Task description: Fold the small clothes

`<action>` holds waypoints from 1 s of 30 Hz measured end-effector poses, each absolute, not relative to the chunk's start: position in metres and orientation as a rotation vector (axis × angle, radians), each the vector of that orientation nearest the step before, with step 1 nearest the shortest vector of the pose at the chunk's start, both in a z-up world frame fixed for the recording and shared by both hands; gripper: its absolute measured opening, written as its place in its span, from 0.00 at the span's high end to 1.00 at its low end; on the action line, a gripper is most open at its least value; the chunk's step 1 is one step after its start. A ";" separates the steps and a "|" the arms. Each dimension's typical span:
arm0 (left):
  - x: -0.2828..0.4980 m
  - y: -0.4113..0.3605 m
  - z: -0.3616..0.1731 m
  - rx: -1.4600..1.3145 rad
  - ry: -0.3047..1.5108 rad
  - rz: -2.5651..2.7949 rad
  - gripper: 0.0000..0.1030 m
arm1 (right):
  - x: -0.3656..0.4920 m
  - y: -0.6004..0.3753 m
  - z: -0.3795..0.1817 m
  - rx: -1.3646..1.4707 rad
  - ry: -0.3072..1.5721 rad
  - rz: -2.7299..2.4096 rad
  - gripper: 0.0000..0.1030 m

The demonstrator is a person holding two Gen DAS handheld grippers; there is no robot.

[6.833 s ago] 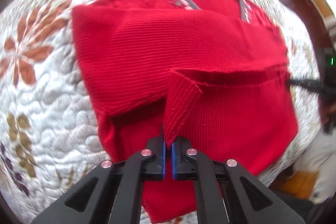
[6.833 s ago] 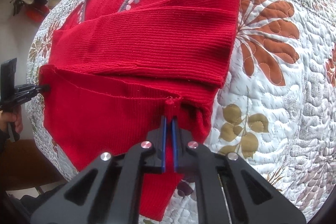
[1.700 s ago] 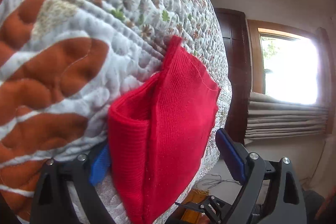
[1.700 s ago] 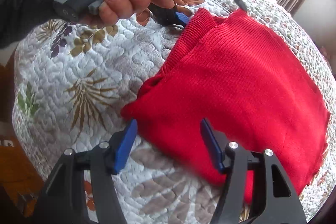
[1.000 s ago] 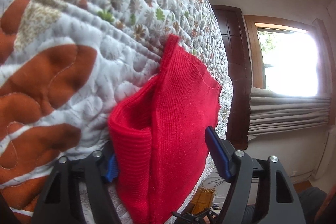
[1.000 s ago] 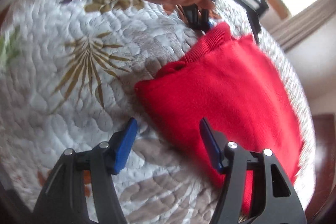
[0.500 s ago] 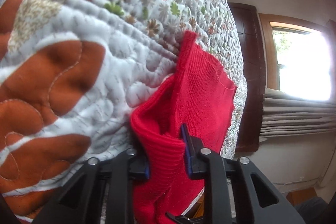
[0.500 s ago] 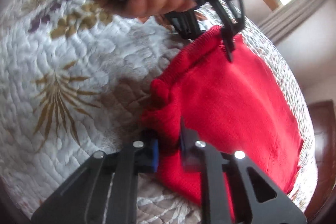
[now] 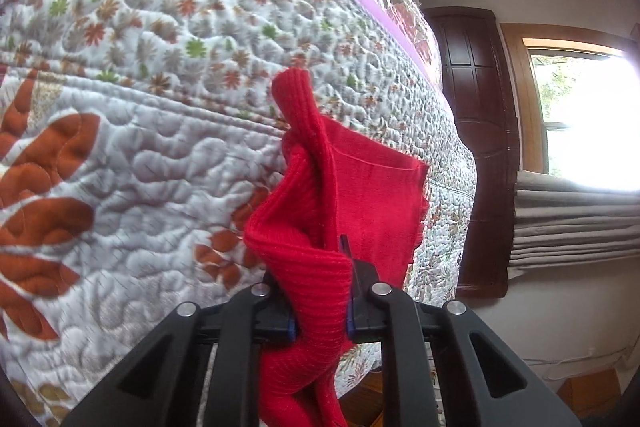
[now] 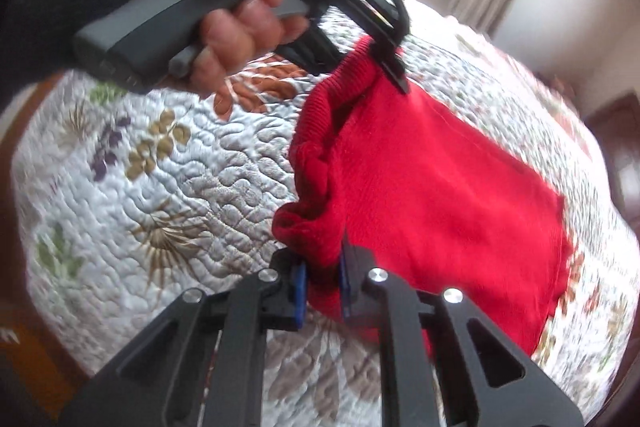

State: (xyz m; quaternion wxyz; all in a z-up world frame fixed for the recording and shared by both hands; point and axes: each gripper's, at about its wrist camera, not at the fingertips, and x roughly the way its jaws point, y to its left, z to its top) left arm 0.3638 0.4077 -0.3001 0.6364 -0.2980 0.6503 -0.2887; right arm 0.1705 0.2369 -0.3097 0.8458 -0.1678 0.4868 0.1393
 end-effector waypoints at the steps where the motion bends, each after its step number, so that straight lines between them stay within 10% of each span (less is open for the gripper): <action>1: 0.361 0.404 -0.295 -0.678 1.486 -0.653 0.85 | 0.170 0.231 -0.305 -0.340 1.031 0.278 0.90; 30: 0.344 0.229 -0.217 -0.451 1.461 -0.483 0.85 | 0.131 0.054 -0.255 0.074 0.995 0.181 0.92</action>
